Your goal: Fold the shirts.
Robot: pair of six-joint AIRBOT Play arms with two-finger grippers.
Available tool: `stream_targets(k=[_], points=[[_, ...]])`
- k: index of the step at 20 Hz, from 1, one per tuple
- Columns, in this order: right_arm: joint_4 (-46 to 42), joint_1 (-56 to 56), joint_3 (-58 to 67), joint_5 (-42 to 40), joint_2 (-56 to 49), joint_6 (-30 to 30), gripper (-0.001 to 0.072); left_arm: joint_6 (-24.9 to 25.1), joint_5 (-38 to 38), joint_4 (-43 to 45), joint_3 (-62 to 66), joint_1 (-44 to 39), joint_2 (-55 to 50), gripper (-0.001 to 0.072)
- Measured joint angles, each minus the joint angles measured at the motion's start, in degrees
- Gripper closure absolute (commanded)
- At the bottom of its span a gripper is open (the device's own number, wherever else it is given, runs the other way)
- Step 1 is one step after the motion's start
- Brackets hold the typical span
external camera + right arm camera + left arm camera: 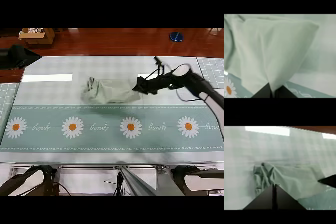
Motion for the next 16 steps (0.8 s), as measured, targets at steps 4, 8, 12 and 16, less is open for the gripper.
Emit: stream_targets(k=[4, 8, 12, 16], points=[[-14.69, -8.52, 4.87, 10.47, 9.46, 6.49, 0.0685, 0.00, 0.00, 0.70, 0.00, 0.00, -0.26, 0.0684], [-29.53, -20.76, 6.64, 23.41, 18.43, 11.13, 0.0685, 0.11, 0.00, 1.03, 0.00, 0.02, -0.39, 0.0684], [-45.83, -33.97, 7.08, 36.65, 24.28, 13.33, 0.0685, 0.85, 0.00, 1.07, 0.00, 0.02, -0.63, 0.0684], [-53.81, -44.65, 6.64, 40.65, 26.97, 13.73, 0.0685, 1.68, 0.02, 1.09, 0.00, 0.04, -0.72, 0.0684]])
